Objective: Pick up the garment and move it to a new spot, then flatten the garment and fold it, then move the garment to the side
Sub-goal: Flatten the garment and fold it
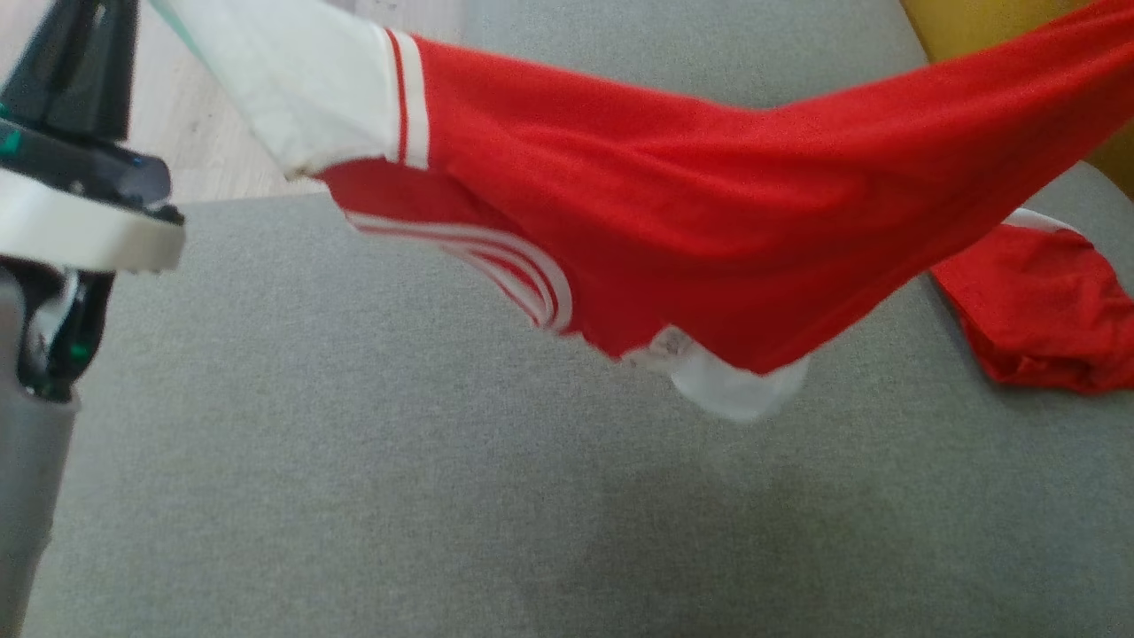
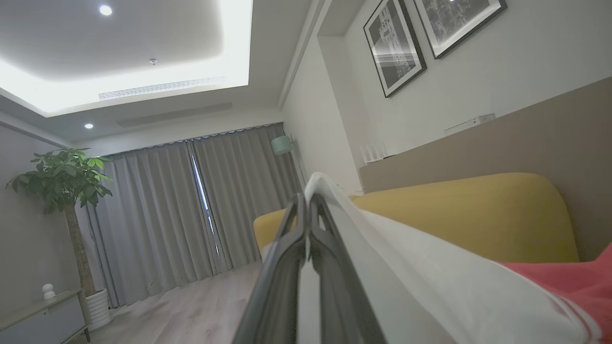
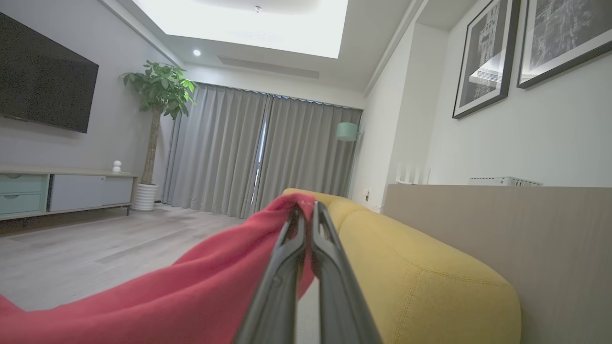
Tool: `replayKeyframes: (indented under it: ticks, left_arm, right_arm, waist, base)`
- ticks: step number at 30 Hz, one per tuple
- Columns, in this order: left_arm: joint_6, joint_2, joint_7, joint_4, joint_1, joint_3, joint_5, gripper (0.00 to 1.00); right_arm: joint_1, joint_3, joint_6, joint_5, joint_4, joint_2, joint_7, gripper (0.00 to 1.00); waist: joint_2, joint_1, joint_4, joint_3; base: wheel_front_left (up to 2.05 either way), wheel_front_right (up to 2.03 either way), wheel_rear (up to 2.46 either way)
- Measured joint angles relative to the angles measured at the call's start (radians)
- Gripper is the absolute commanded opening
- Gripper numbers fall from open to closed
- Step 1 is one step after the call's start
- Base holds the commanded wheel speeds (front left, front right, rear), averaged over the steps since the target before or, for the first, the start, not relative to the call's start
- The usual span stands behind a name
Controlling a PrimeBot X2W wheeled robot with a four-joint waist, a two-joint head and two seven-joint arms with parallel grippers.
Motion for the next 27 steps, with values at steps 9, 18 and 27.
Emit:
replayKeyframes:
  ticks: [9,18,27]
  left_arm:
    - [0.000,0.004,0.063,0.031,-0.018,-0.062,-0.107,0.00]
    - [-0.008,-0.037,0.097,0.065,0.008,-0.206,-0.162,0.00]
    - [-0.008,-0.115,-0.009,0.187,-0.119,-0.293,-0.153,0.00]
  right_arm:
    - [-0.018,0.084,0.000,0.038,0.135,0.001,0.098,0.00]
    - [-0.251,0.258,0.000,-0.026,0.494,0.082,0.012,0.00]
    - [-0.530,0.273,0.000,-0.127,0.866,0.199,-0.259,1.00]
  waist:
    - [0.0000,0.0000,0.004,0.014]
    - [0.0000,0.0001,0.030,0.096]
    - [0.0000,0.0003,0.120,0.236]
  base:
    - [0.00,0.00,0.00]
    - [0.00,0.00,0.00]
    - [0.00,0.00,0.00]
